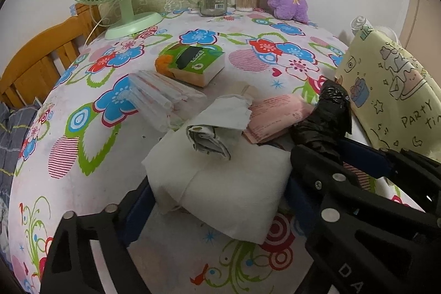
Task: Organize soft objects
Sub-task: 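Grasp the black plastic bag with the right tool, then grasp the white cloth with the left tool and lift it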
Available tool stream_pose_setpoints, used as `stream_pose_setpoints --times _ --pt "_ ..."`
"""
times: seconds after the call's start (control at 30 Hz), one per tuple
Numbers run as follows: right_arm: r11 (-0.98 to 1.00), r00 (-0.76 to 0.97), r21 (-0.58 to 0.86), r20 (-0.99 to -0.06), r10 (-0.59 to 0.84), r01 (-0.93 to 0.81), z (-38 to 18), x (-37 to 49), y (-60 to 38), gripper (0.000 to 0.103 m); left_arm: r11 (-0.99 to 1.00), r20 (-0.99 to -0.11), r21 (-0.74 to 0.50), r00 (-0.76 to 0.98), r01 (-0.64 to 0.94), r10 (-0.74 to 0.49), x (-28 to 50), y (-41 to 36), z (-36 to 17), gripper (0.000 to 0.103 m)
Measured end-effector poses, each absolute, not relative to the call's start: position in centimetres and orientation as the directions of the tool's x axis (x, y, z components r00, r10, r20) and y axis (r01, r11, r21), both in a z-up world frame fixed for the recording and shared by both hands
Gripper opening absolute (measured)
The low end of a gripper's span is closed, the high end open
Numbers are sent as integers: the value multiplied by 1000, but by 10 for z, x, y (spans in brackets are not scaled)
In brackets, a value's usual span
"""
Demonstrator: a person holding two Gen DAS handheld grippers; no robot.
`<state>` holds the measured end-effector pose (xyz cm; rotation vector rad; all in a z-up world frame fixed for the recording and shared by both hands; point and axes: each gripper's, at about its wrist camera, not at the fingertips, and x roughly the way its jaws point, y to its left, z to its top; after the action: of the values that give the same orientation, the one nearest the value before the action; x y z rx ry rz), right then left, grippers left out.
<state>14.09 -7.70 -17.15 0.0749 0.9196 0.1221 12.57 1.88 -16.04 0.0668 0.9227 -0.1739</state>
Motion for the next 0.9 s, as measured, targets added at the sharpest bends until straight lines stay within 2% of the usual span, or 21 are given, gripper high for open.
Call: stream_pose_setpoints --times 0.17,0.23,0.53,0.9 --pt "986 601 137 -782 165 -93 -169 136 -75 40 987 -795 -27 595 159 -117 120 21 -157 71" --pt "985 600 142 -781 174 -101 -167 134 -74 40 988 -794 -38 596 151 -122 116 22 -156 67" --pt "982 618 144 -763 188 -121 -157 125 -69 39 988 -776 -54 616 146 -134 105 25 -146 61" --pt "979 643 143 -738 204 -147 -140 112 -66 39 990 -750 -55 650 128 -126 88 30 -128 60"
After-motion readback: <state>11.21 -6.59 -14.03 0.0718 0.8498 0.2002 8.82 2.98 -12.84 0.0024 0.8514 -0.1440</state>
